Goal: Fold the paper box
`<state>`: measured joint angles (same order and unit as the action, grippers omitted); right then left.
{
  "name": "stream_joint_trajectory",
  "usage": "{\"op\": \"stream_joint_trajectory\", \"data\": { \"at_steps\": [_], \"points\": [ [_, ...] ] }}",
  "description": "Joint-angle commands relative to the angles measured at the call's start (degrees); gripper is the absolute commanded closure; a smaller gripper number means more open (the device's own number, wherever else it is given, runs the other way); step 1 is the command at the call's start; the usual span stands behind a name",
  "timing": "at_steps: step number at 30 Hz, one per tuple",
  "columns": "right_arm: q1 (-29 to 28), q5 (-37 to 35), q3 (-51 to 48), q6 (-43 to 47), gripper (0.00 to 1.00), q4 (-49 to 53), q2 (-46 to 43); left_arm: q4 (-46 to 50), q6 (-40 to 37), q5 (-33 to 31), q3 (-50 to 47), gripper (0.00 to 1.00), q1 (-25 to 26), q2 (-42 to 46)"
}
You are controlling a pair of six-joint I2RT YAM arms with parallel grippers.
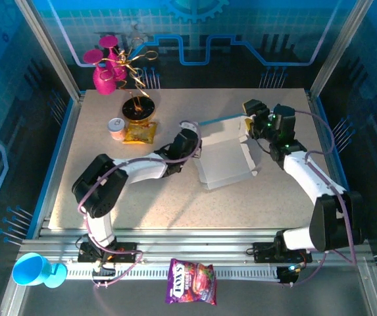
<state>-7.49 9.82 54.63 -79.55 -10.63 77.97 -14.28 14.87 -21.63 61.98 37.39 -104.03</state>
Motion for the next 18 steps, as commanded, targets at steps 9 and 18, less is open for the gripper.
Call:
{"op": "stream_joint_trajectory", "data": {
  "at_steps": [9,18],
  "points": [
    [5.4,-1.8,12.7,27.1,0.46,28.7,-2.1,20.5,-5.6,15.2,4.7,1.0,-7.0,8.0],
    [-1.1,-2.7,20.4,17.9,0.52,37.3,4.1,29.8,-7.8,15.0,9.1,1.0,-6.9,11.3]
  ]
}}
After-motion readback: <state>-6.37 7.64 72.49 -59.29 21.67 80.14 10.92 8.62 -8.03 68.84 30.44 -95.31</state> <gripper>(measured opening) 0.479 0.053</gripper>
